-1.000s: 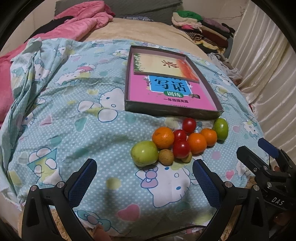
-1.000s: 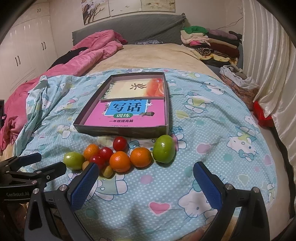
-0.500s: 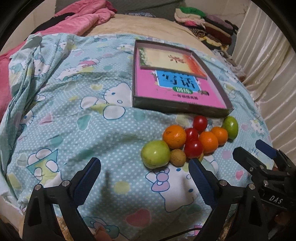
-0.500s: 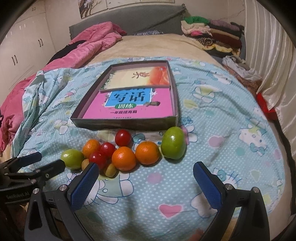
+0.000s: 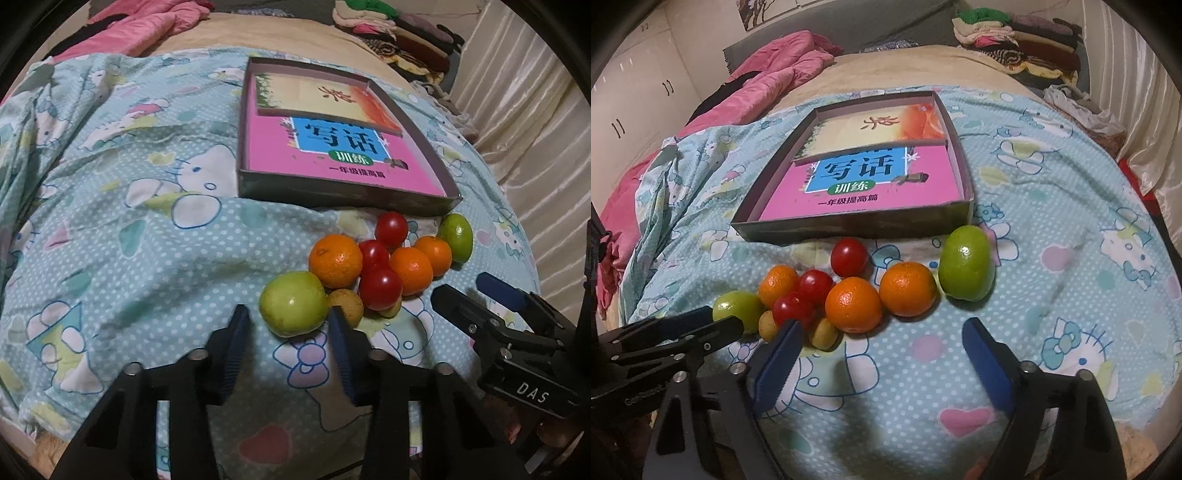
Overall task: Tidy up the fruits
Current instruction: 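Close the left gripper on the pale green apple while the right gripper grasps a mandarin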
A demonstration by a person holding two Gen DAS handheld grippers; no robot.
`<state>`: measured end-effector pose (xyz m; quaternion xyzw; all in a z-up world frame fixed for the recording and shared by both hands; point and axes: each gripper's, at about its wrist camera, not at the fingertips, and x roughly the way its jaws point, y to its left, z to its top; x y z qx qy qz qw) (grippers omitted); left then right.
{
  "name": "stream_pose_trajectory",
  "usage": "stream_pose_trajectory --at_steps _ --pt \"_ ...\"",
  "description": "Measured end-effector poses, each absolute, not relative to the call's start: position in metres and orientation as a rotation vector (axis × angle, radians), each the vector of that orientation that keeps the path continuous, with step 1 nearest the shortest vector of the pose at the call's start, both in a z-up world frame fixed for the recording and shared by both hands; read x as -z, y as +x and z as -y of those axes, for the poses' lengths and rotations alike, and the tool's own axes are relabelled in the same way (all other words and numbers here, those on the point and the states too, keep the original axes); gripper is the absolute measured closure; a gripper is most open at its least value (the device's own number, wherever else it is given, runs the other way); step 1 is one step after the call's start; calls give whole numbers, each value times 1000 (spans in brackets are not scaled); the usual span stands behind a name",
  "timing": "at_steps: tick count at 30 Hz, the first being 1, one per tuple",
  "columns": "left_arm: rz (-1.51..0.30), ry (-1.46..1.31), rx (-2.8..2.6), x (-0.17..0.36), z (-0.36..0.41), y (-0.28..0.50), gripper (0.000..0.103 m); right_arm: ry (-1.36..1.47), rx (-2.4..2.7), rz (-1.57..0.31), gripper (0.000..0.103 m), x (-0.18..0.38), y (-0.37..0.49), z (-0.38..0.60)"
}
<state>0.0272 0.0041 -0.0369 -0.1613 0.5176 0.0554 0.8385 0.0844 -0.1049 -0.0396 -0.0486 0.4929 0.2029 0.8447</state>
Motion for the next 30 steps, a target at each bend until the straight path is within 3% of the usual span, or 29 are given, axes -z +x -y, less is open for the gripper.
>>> stream_pose_trajectory --at_steps 6,12,30 --pt "-1117 -331 -105 45 -2 33 61 -77 -473 -1084 42 48 88 101" --pt "-1111 -327 -99 47 -4 38 61 -38 -500 -1115 52 55 91 98" --pt "-1100 -354 -88 50 -12 40 60 109 -504 -1187 59 76 118 92"
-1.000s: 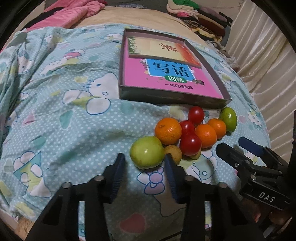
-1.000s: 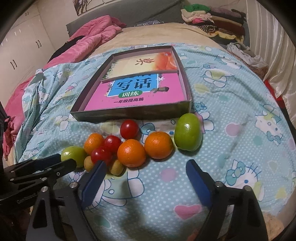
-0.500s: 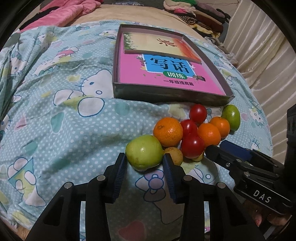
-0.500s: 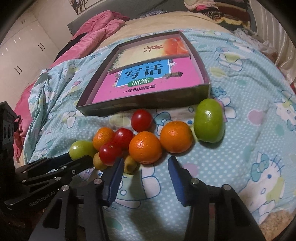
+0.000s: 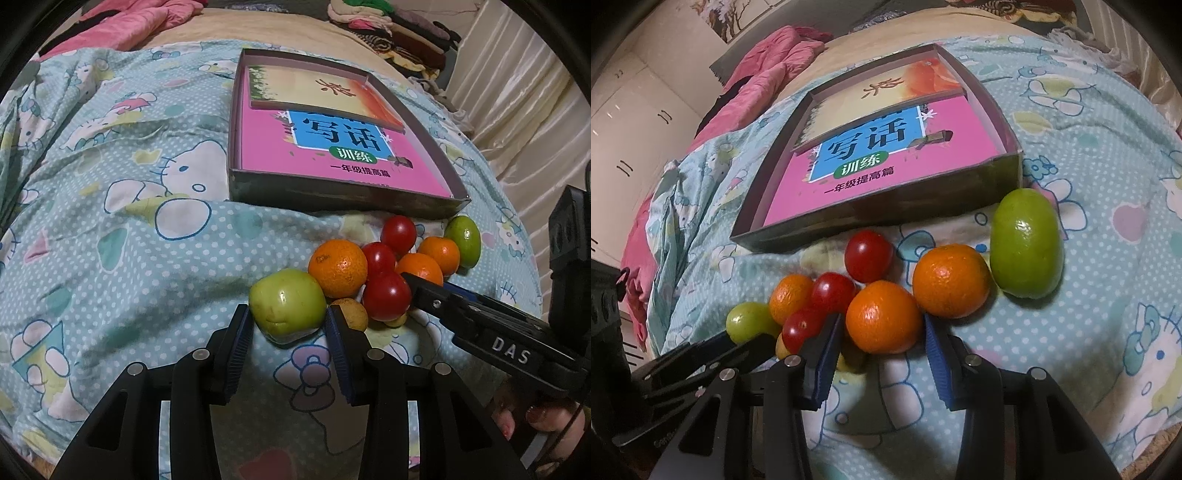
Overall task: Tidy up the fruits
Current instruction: 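Close the left gripper on the pale green apple while the right gripper grasps a mandarin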
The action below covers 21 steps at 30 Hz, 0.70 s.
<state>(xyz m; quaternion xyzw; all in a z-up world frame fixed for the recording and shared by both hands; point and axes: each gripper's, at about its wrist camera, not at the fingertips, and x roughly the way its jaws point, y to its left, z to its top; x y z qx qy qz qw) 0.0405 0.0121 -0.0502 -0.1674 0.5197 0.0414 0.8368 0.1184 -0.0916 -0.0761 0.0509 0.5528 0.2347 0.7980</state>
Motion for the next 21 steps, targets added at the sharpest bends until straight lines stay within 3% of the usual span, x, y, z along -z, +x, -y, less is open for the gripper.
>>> stream_pose_trajectory --at_steps 21 --pt "-1079 -444 -41 53 -30 57 60 46 -547 -1071 64 55 109 88"
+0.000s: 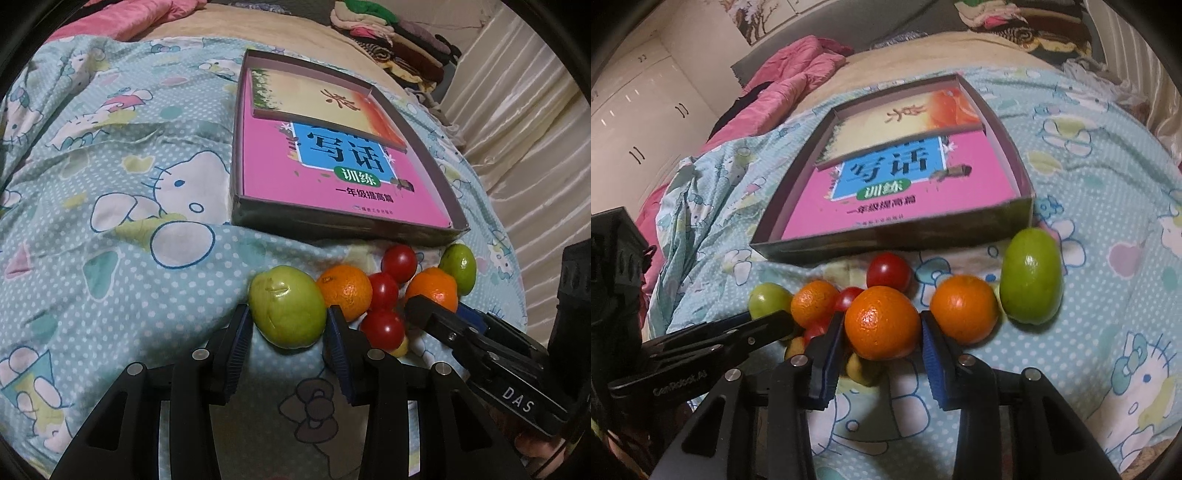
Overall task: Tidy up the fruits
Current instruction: 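Close the left gripper on the pale green apple while the right gripper grasps a mandarin, then lift the apple with the left gripper while the right gripper carries the mandarin toward the tray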
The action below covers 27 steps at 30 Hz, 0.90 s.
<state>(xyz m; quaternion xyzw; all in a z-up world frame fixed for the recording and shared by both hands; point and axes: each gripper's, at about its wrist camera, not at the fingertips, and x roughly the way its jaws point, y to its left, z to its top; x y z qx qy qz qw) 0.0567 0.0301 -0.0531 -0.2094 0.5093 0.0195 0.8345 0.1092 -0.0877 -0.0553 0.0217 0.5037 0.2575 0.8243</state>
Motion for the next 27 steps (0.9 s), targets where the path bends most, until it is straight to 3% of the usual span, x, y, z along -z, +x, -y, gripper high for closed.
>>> stream_pose_trajectory --at_steps 27 --pt "-936 -423 -90 -1 -43 71 60 5 -520 -844 64 9 130 103"
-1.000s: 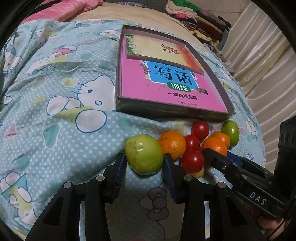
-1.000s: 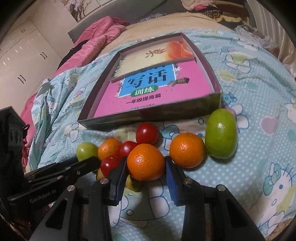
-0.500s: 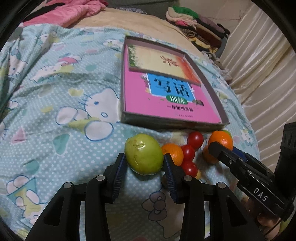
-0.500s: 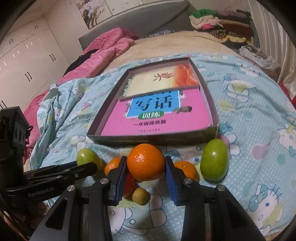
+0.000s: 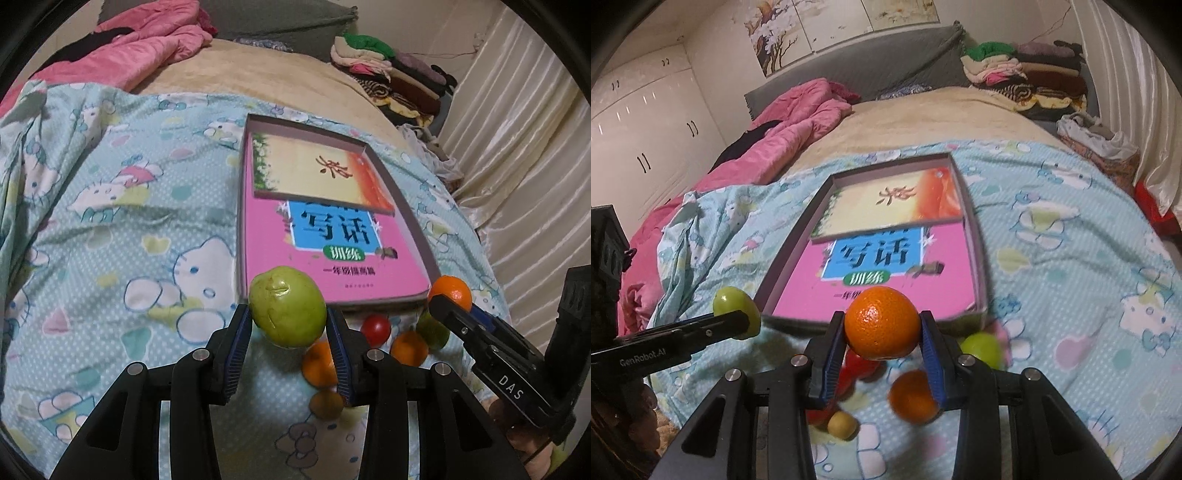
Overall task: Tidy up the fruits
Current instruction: 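Lift the apple with the left gripper while the right gripper carries the mandarin toward the tray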
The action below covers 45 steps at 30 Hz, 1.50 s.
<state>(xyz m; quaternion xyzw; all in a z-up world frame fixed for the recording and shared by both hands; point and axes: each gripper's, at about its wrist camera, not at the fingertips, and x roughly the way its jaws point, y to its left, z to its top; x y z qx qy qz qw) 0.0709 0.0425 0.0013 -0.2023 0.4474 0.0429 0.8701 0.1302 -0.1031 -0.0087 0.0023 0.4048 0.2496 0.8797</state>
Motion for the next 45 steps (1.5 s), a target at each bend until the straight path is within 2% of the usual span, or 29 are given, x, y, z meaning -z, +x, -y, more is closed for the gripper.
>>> stream_pose_trajectory --at_steps 14,30,45 --pt "-931 -396 -116 3 -34 118 60 -39 -493 -821 64 13 154 106" --pt "-963 -347 -112 30 -29 128 60 -135 -489 -847 64 31 182 88" --pt "-953 -322 -116 30 -27 130 60 -227 -474 -866 64 46 183 81"
